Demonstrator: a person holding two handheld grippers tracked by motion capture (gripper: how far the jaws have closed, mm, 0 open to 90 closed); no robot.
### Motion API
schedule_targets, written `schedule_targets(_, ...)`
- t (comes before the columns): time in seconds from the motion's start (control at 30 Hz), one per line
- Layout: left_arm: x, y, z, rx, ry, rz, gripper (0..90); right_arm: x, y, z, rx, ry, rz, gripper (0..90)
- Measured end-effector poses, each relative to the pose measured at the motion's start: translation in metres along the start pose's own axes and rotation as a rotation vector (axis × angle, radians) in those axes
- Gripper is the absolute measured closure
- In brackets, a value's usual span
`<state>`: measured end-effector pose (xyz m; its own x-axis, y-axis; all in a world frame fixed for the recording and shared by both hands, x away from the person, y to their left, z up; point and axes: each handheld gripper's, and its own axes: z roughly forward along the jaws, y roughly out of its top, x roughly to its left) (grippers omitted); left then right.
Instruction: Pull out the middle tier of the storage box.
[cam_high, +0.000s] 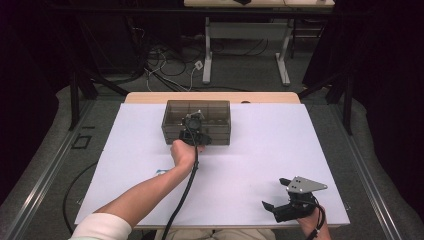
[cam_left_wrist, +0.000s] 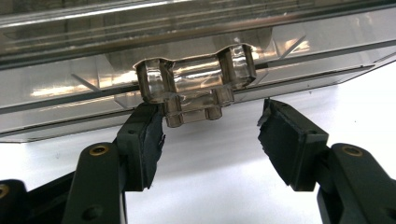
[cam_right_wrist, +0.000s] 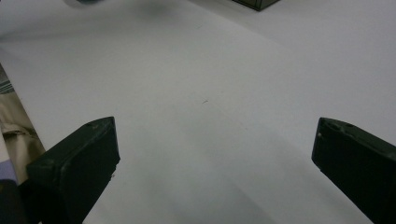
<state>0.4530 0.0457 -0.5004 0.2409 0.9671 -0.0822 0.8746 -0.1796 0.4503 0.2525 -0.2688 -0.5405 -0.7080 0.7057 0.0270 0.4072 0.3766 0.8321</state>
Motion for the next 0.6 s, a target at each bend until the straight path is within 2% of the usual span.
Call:
schedule_targets(0.13, 0.0000, 0.0020, -0.0001, 0.017, 0.006, 0.007, 41.4, -0.0001, 0.0000, -0.0003, 0.003, 0.005, 0.000, 0.3)
schedule_targets(0.33, 0.0038, 0.0027, -0.0013, 0.016, 0.009, -0.013, 49.5, -0.0005, 0.0001, 0.0005, 0.007, 0.008, -0.007, 0.3)
schedule_targets(0.37, 0.0037, 0.0028, -0.0013, 0.017, 0.012, -0.013, 50.9, -0.0004, -0.0002, 0.0016, -0.006, 0.010, -0.004, 0.3)
schedule_targets(0.6, 0.0029, 0.0033, -0.0017, 0.022, 0.031, -0.029, 56.0, 0.0001, 0.0001, 0.0011, 0.009, 0.005, 0.001, 0.3)
